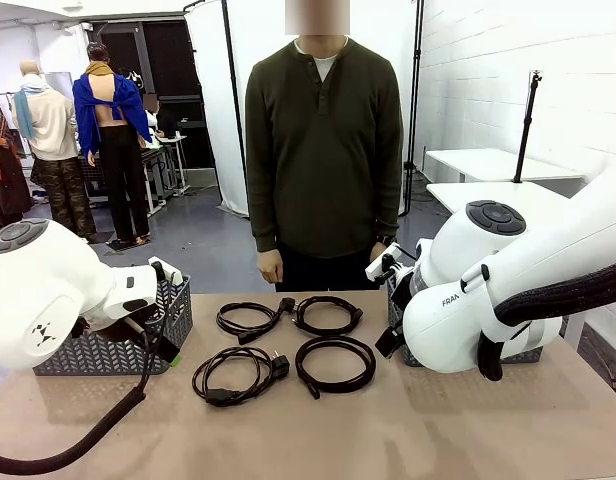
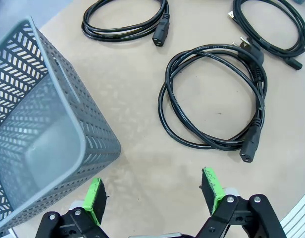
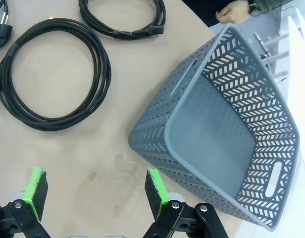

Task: Organize the cables according to human instructions.
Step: Pick up a bundle of cables and place it in the basket indicated by the human.

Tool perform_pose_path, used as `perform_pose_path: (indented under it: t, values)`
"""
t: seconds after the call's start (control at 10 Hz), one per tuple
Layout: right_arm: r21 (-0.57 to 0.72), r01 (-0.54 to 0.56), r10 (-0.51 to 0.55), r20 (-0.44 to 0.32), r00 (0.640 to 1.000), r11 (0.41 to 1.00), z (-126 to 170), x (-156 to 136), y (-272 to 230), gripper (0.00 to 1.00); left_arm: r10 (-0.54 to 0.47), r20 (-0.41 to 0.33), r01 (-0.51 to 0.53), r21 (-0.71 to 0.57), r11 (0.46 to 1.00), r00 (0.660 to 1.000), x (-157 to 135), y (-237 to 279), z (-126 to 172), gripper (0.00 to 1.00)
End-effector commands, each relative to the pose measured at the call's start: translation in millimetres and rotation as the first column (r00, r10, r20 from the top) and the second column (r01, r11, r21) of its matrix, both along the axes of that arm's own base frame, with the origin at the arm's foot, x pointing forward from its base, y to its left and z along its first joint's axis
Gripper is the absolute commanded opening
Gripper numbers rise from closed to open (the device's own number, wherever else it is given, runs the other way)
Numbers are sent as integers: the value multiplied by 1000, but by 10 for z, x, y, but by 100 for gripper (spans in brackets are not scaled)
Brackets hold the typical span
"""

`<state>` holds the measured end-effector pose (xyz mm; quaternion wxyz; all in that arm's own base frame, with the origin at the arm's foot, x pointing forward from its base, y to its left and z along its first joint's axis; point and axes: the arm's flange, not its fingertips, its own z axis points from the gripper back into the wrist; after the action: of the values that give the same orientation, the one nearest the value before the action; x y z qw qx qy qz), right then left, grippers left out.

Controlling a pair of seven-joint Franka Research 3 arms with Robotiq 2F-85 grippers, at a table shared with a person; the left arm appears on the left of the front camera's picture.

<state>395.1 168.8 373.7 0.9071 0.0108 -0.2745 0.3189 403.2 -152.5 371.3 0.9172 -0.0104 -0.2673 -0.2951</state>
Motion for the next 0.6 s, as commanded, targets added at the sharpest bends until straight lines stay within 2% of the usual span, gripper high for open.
perform_pose_path:
  t: [0.0,0.4,0.5]
  values:
    - [6,-10,10,-3,1000,1000,65,-12,-6,100,-4,18,4,-7,1000,1000,-22,34,88,100]
    - [72,-85,86,-23,996,994,567,-98,-142,100,-51,56,53,-37,998,997,-159,136,525,100]
    - [94,-128,132,-38,991,987,680,-144,-179,100,-86,42,87,-35,996,995,-204,188,650,100]
